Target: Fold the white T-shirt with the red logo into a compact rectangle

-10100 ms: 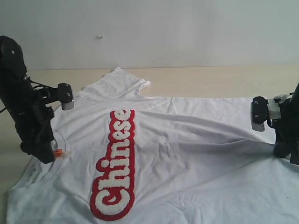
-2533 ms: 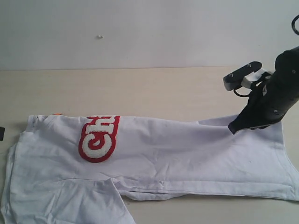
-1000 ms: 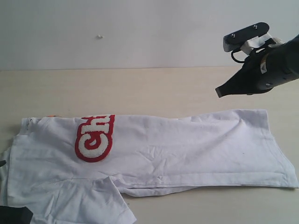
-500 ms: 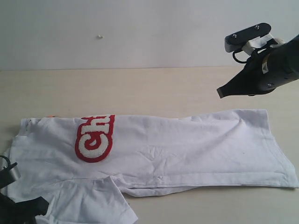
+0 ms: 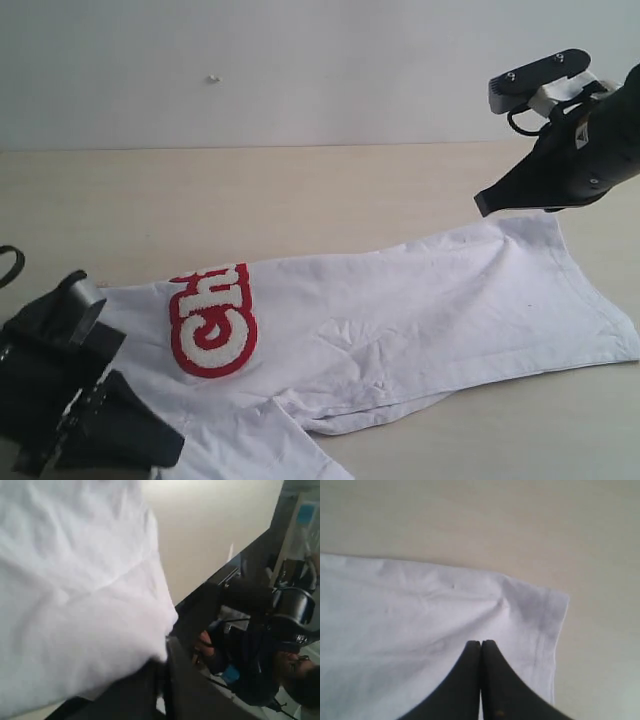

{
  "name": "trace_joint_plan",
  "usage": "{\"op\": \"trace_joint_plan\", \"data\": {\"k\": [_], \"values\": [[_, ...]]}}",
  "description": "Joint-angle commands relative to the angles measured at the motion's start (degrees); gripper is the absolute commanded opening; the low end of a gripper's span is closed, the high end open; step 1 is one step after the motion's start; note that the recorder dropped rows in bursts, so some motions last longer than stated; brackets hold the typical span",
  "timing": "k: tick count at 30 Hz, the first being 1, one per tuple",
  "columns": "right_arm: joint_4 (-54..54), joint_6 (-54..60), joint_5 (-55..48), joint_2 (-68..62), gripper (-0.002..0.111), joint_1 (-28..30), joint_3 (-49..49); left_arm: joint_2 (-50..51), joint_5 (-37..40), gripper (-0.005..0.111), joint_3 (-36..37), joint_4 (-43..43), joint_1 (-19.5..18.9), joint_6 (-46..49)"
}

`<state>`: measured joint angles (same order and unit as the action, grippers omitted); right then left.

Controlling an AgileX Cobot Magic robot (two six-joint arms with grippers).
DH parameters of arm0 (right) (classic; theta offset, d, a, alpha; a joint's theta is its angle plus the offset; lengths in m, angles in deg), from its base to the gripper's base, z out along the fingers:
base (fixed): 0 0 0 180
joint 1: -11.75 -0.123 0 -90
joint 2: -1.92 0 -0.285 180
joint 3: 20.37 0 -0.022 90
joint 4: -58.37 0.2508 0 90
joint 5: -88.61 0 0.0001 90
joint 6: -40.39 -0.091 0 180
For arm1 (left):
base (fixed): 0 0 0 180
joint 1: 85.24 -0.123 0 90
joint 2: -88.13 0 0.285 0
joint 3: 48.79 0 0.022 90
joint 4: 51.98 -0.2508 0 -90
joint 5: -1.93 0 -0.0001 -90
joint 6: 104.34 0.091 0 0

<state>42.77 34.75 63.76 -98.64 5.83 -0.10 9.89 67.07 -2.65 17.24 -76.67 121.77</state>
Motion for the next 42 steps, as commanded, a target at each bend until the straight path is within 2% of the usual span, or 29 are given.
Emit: {"op": "trace_joint_plan", "data": {"k": [1, 5, 8, 10, 15, 16, 18, 20, 23, 28, 29, 32, 35, 42], "values": [[8.74, 9.13, -2.91, 0.85, 0.000, -0.07, -0.05, -0.06, -0.58, 0.000, -5.31, 5.98, -0.14, 1.62], [10.02, 10.59, -3.96, 0.85, 0.000, -0.07, -0.05, 0.46, -6.32, 0.000, -8.77, 8.81, -0.14, 2.99], [10.02, 10.59, -4.32, 0.85, 0.000, -0.07, -0.05, 1.91, -13.41, 0.003, -10.52, 9.95, -0.14, 3.19], [10.30, 10.59, -4.73, 0.85, 0.000, -0.07, -0.05, 3.30, -16.89, 0.016, -11.21, 11.58, -0.14, 3.35], [11.45, 12.00, -5.09, 0.85, 0.000, -0.07, -0.05, 5.75, -24.37, 0.072, -11.75, 16.20, -0.14, 5.08], [11.72, 12.00, -5.09, 0.85, 0.000, -0.07, -0.05, 6.08, -25.07, 0.077, -11.75, 17.25, -0.14, 5.72], [12.58, 13.41, -5.09, 0.85, 0.000, -0.07, -0.05, 6.28, -24.95, 0.075, -11.75, 17.54, -0.14, 6.07], [14.47, 15.15, -5.09, 0.85, 0.000, -0.07, -0.05, 6.28, -24.32, 0.066, -11.75, 16.54, -0.14, 6.19], [15.30, 16.35, -5.09, 0.85, 0.000, -0.07, -0.05, 6.28, -20.23, 0.048, -11.75, 13.62, -0.27, 6.19], [15.29, 16.46, -5.09, 0.85, 0.000, -0.07, -0.05, 6.28, -12.29, 0.005, -11.75, 7.37, -0.27, 6.57], [15.29, 16.44, -5.22, 0.85, 0.000, -0.07, -0.05, 6.28, -11.58, 0.000, -11.75, 5.35, -0.27, 7.81], [15.29, 16.44, -5.33, 0.85, 0.000, -0.07, -0.05, 6.28, -11.64, 0.000, -11.64, -1.69, -0.27, 7.01], [15.29, 16.44, -5.33, 0.85, 0.000, -0.07, -0.05, 6.40, -14.67, 0.000, -11.41, -4.71, 0.13, 4.56], [15.29, 16.48, -5.20, 0.85, 0.000, -0.07, -0.05, 8.56, -17.10, 0.000, -11.36, -0.08, 0.13, 4.54]]}}
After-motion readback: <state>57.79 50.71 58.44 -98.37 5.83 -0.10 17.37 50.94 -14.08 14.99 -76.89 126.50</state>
